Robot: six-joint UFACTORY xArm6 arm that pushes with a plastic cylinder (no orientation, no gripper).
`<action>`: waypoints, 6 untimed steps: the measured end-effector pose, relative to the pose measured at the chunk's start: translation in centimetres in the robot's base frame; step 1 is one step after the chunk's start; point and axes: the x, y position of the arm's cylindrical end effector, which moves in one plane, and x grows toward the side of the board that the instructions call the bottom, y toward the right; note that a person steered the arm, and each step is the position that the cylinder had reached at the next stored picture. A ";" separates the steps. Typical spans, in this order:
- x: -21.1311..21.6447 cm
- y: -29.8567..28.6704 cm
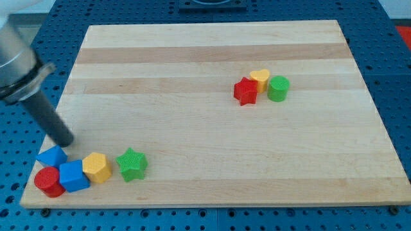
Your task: Move the red star above the blue triangle
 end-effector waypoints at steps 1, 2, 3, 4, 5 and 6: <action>-1.0 7.6; -1.0 16.8; -1.0 28.6; -1.6 38.3; -5.7 42.4; -9.6 42.3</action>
